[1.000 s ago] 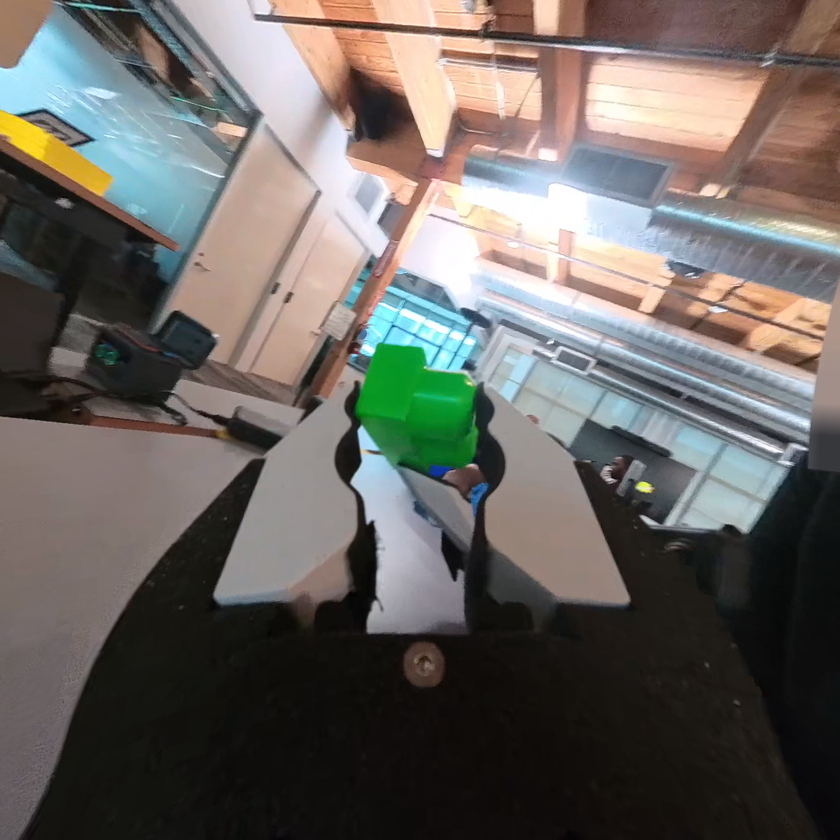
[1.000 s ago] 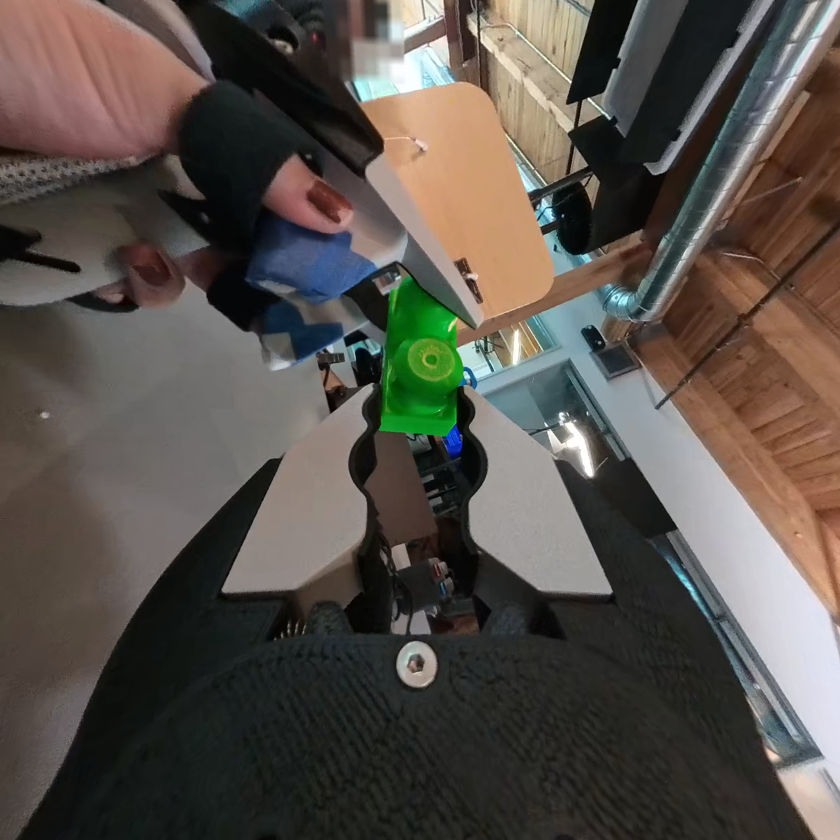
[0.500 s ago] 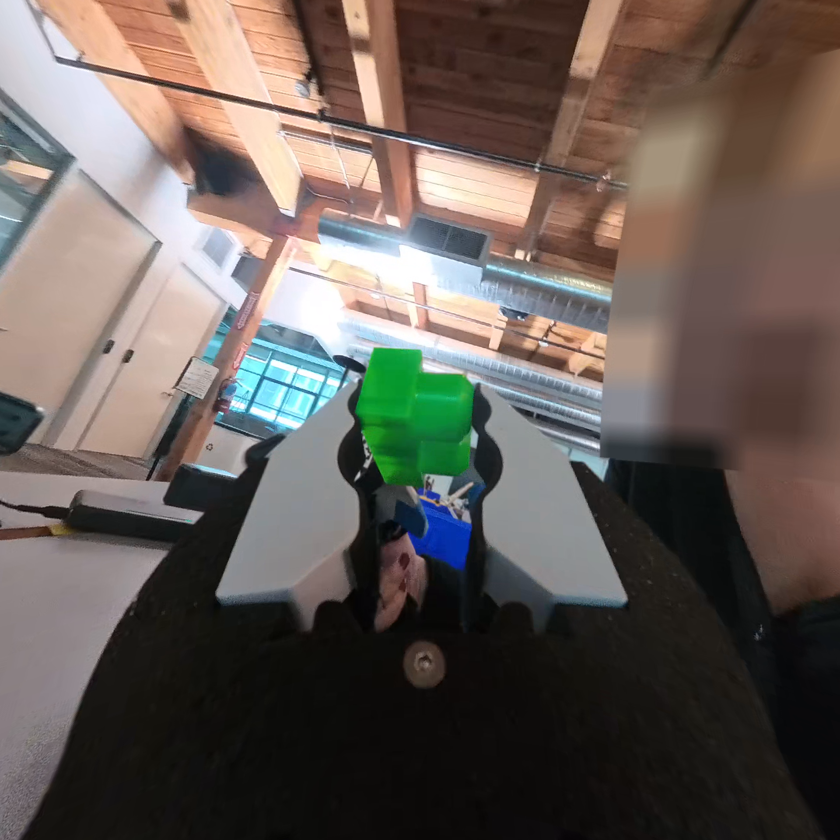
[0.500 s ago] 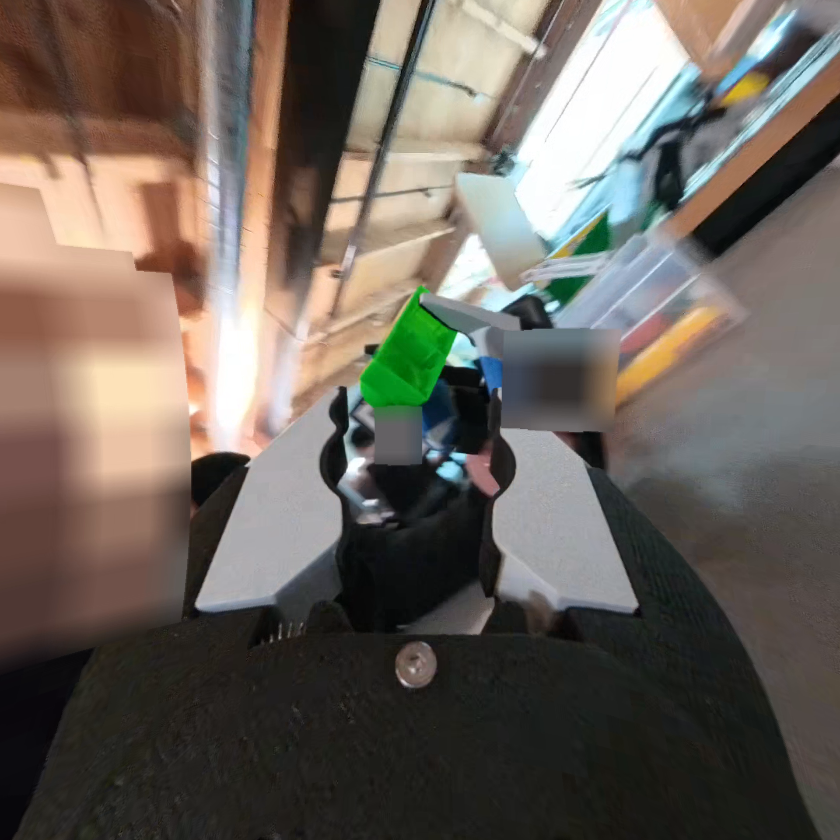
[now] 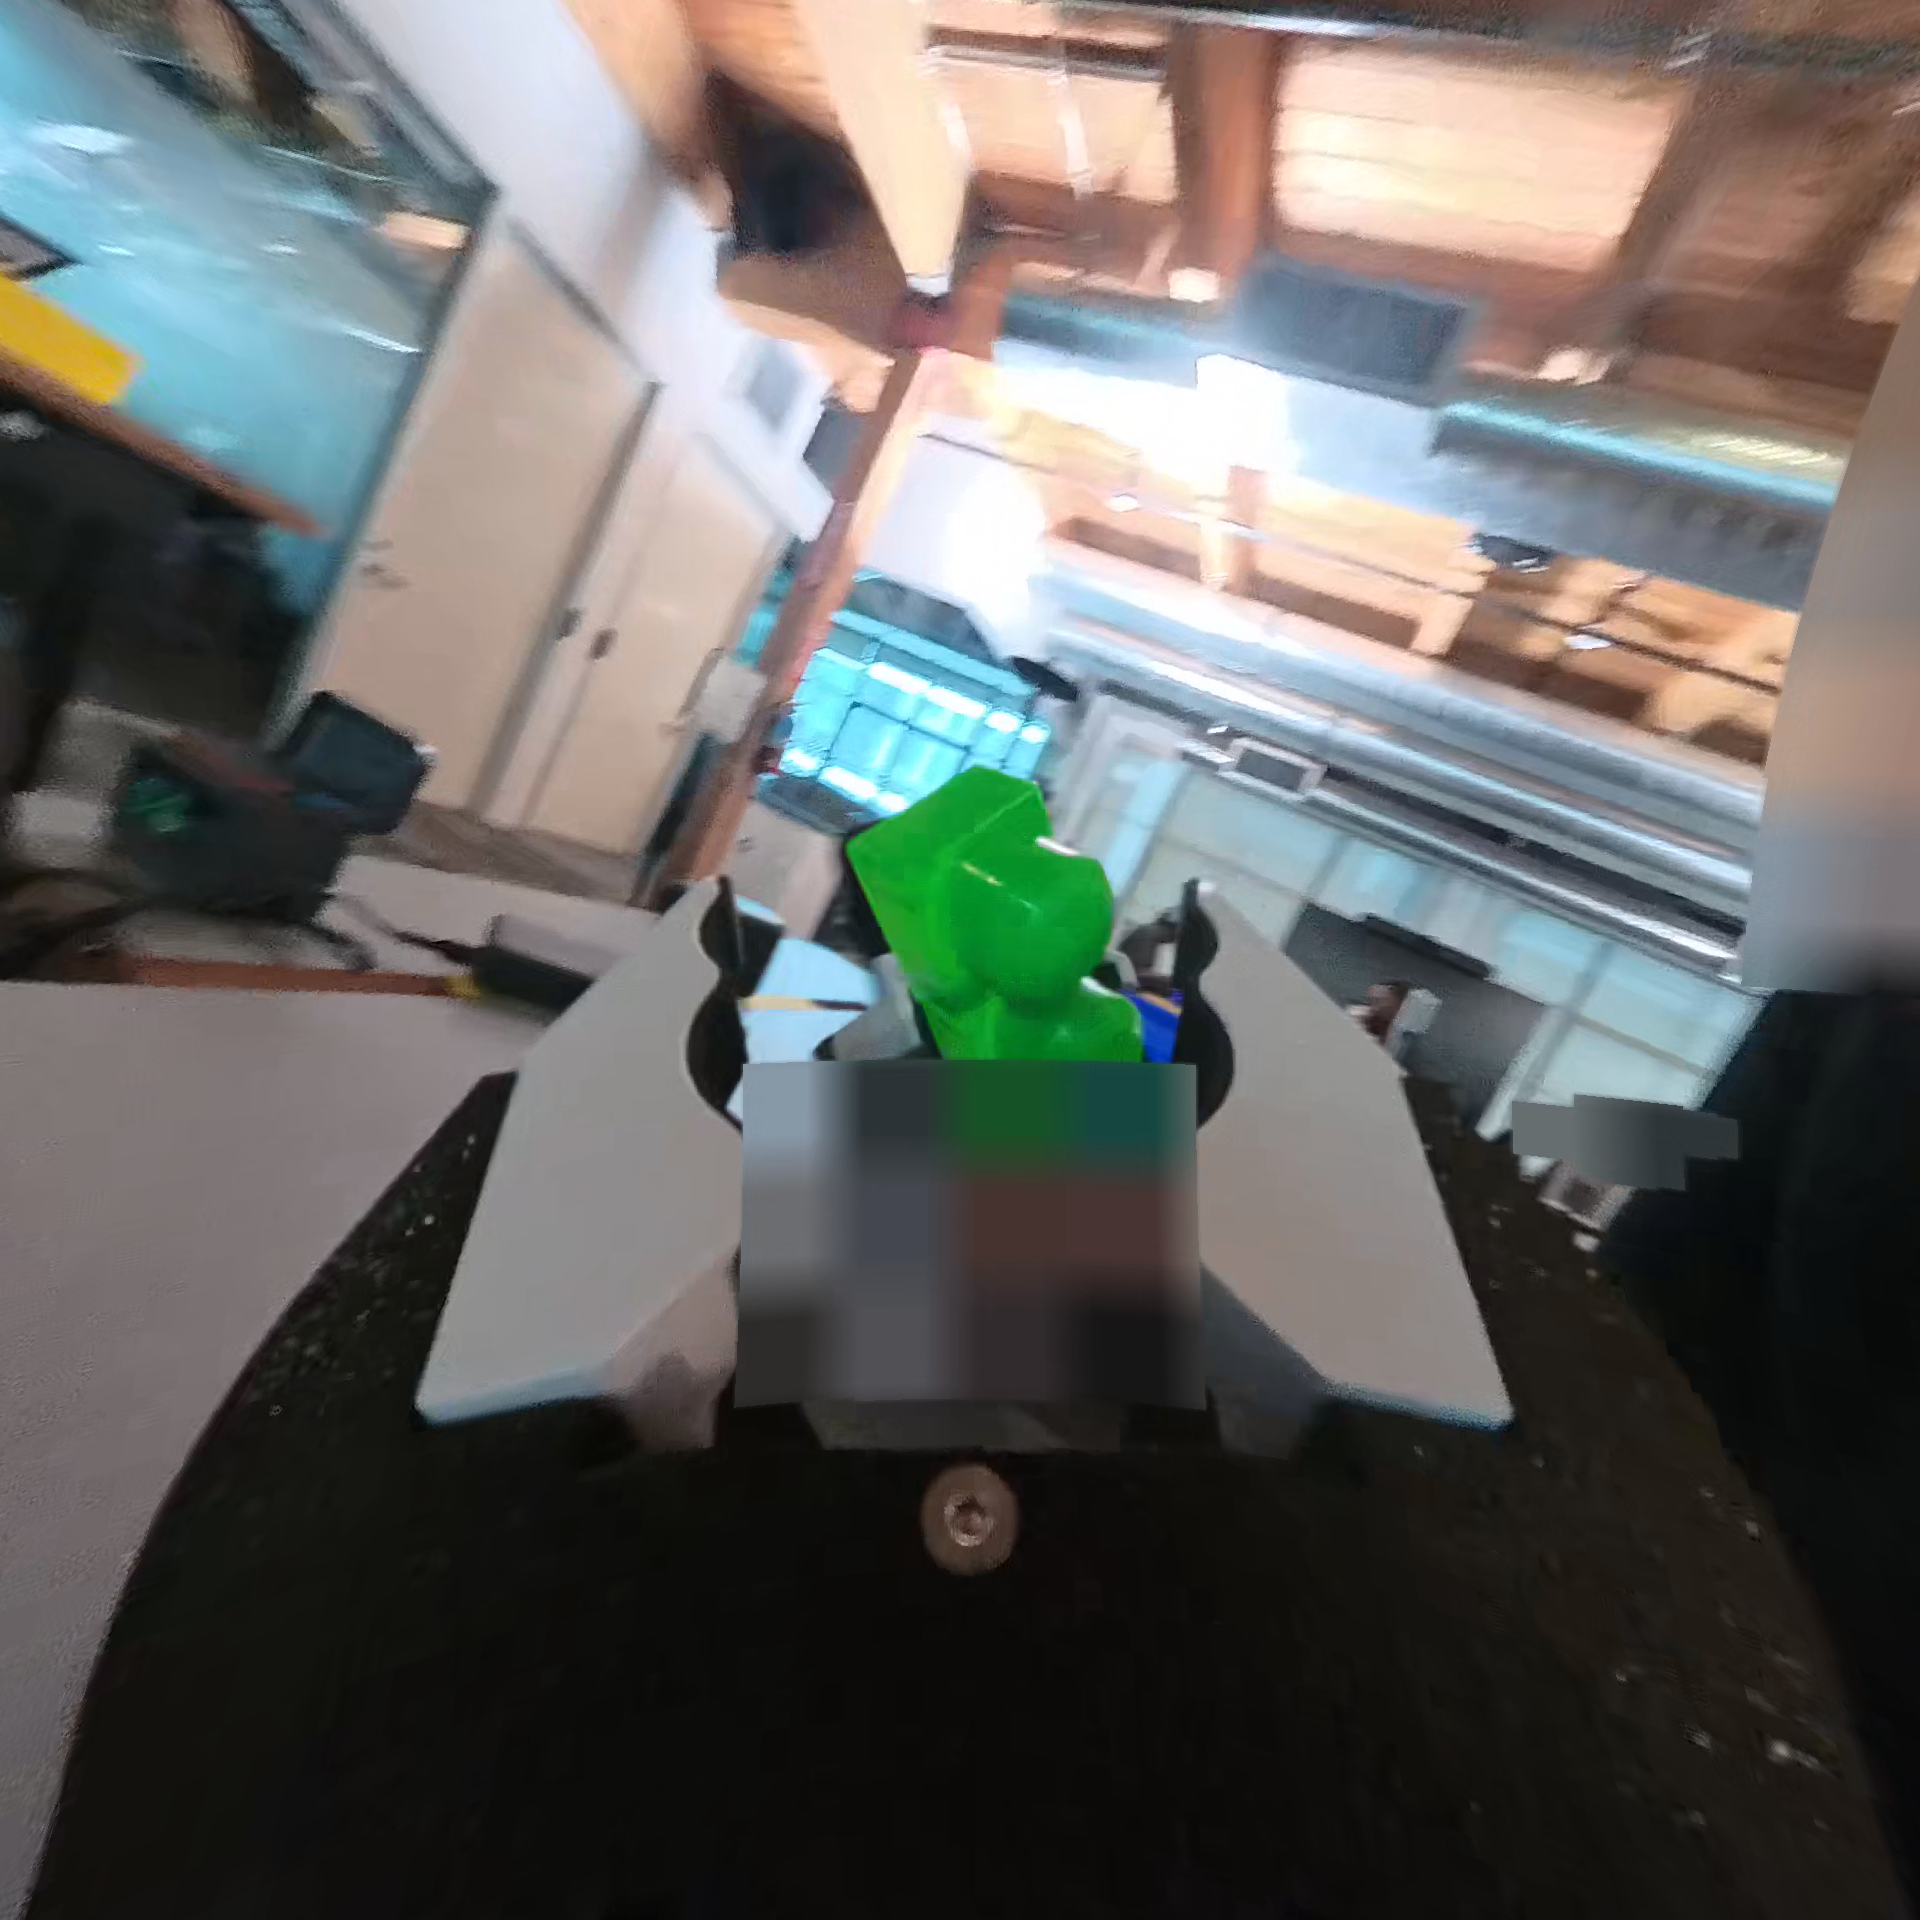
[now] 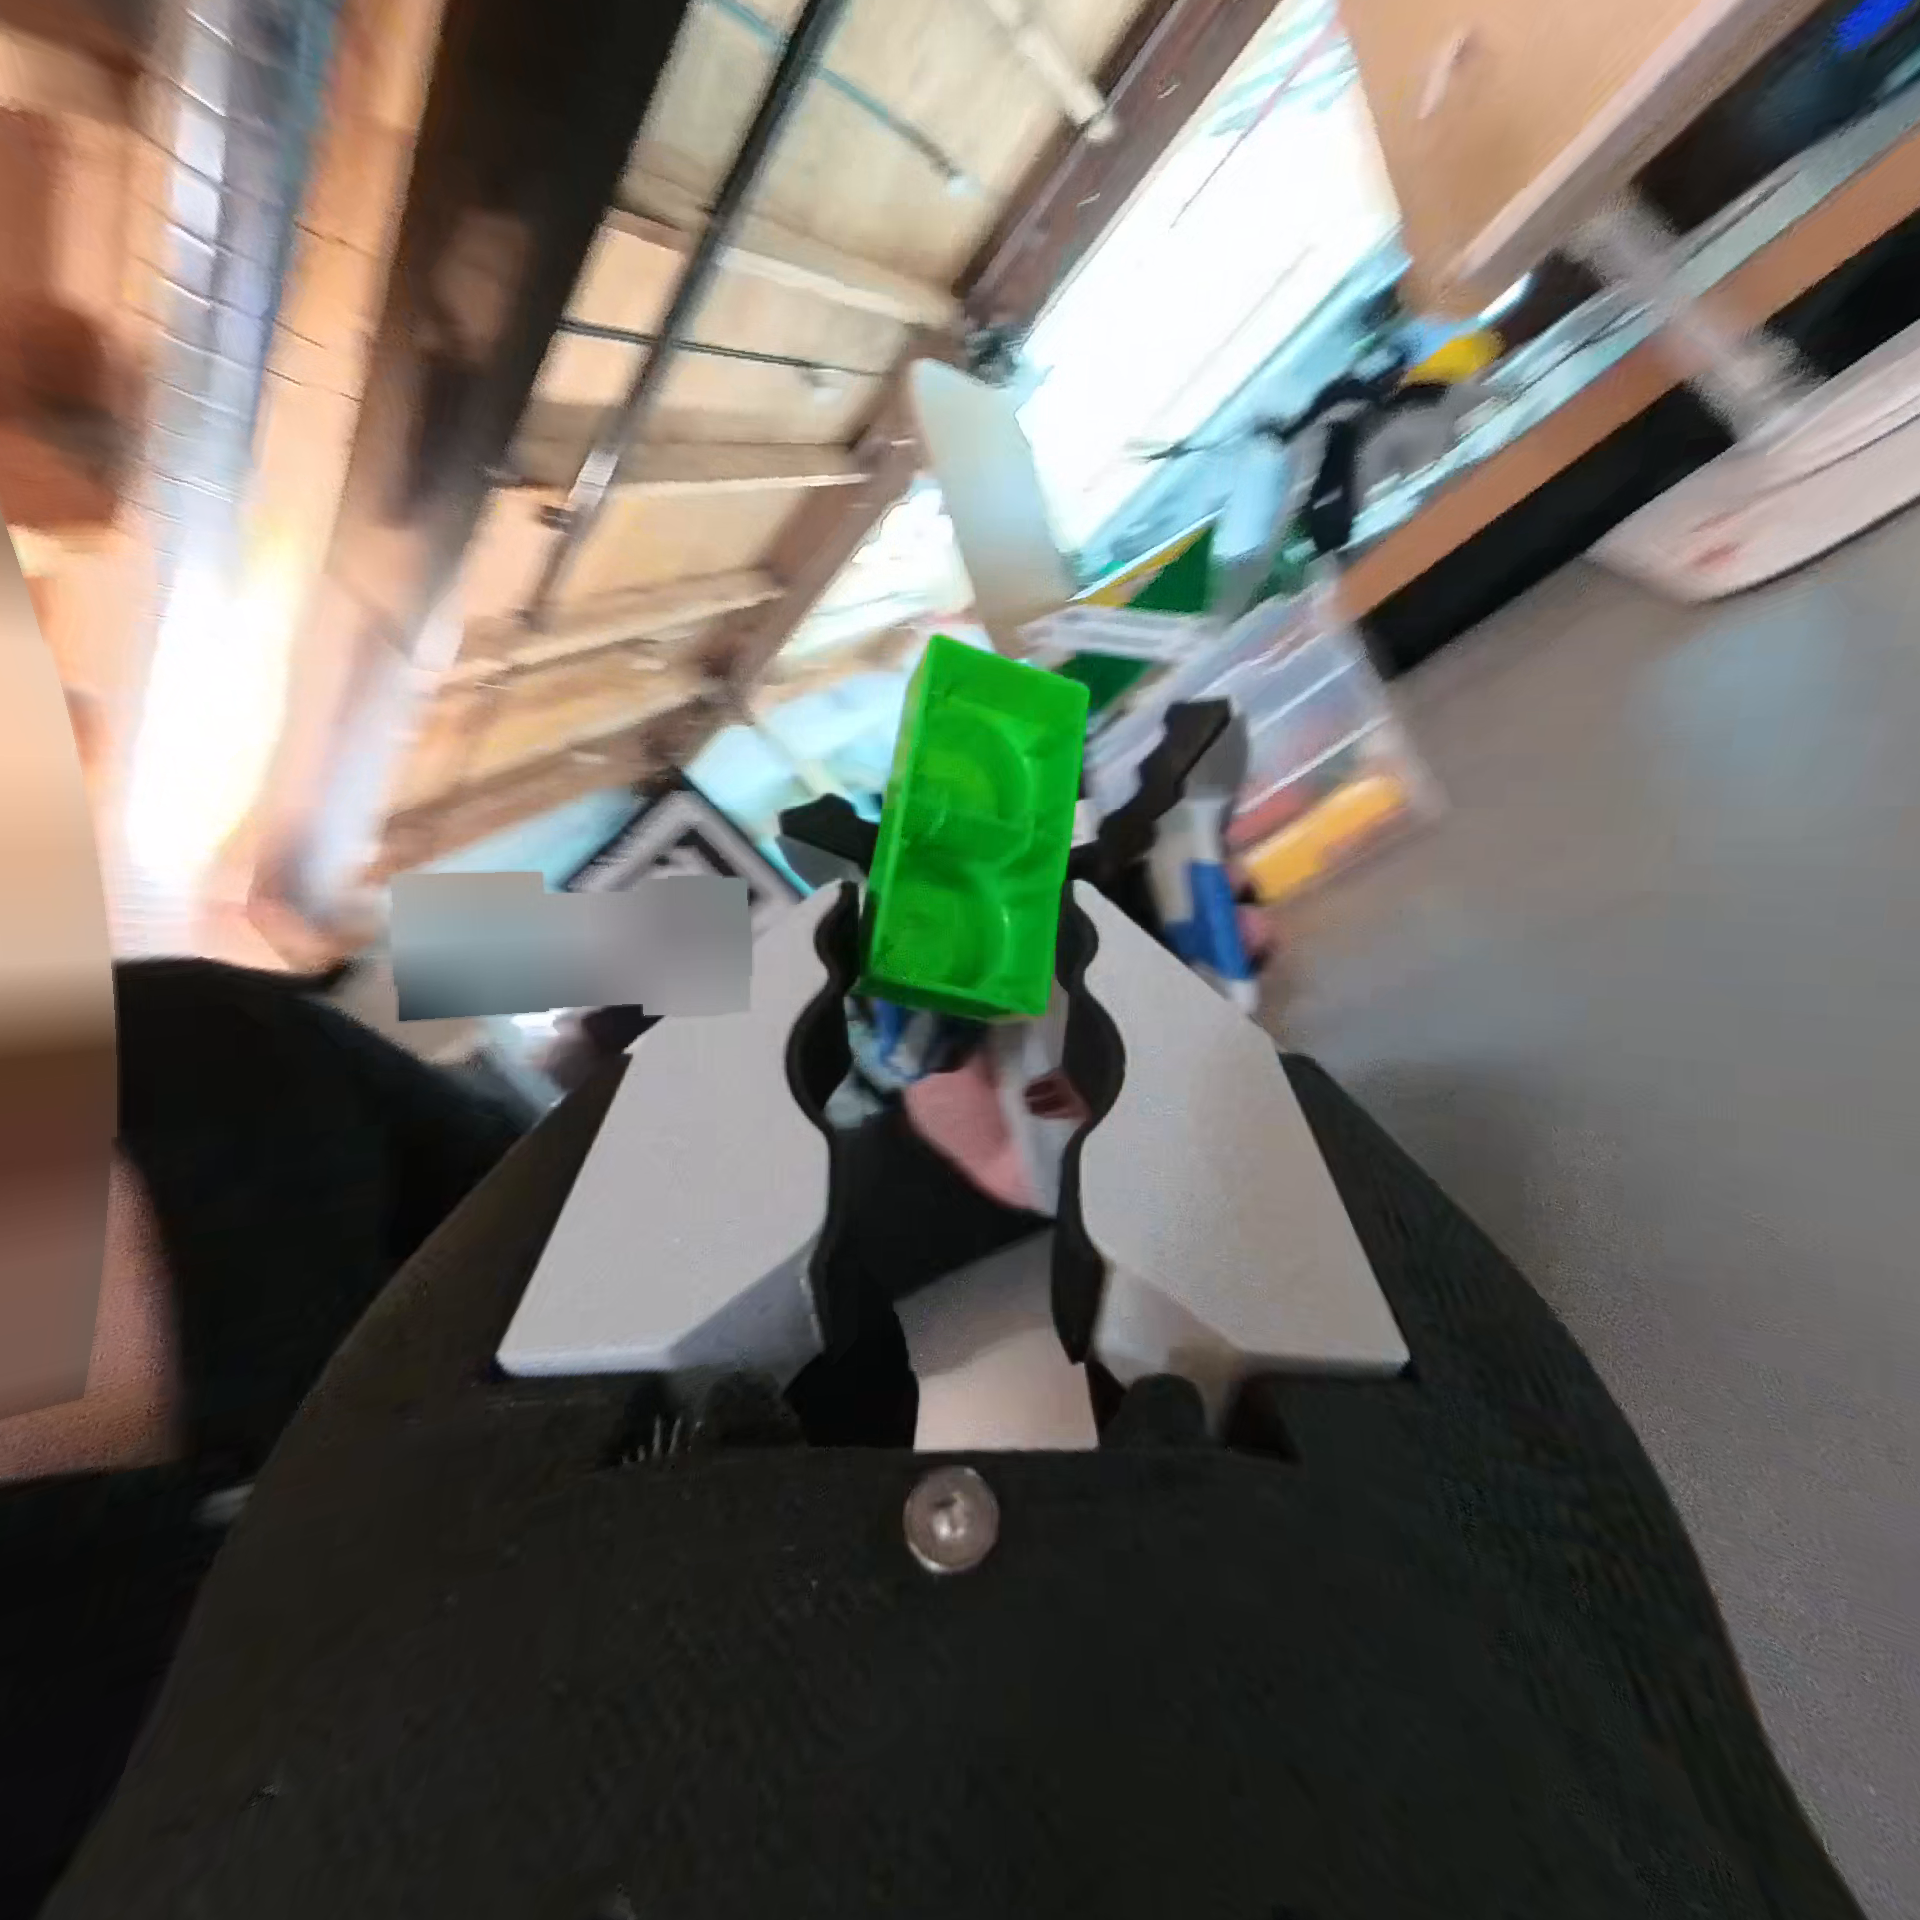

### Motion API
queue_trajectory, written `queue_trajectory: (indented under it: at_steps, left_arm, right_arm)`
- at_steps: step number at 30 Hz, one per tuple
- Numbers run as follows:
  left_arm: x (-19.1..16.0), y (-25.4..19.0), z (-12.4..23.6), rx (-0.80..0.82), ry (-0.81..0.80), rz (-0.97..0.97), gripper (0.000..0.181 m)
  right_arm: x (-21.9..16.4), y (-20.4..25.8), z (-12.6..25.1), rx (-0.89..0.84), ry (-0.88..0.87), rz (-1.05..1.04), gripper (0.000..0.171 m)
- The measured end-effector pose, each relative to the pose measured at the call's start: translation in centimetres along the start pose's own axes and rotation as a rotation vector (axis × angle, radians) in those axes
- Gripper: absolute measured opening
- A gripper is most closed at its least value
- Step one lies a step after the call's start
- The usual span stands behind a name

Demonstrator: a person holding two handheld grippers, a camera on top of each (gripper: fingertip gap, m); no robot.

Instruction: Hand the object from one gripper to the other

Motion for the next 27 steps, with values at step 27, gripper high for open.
queue_trajectory:
  at_steps: [27]
  left_arm:
    - [1.5, 0.1, 2.1, -0.107, -0.200, 0.109, 0.018]
  right_arm:
    - [0.2, 2.5, -0.6, -0.285, -0.025, 0.692, 0.067]
Point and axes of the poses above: each gripper's, where its closed fingertips meet, z back along the fingers, x out of its top, y = z × x across the jaws, the point moved 9 cm from there along z, back along the fingers, and after that the axes turned 1 degree about -y, right-handed, at the moved point
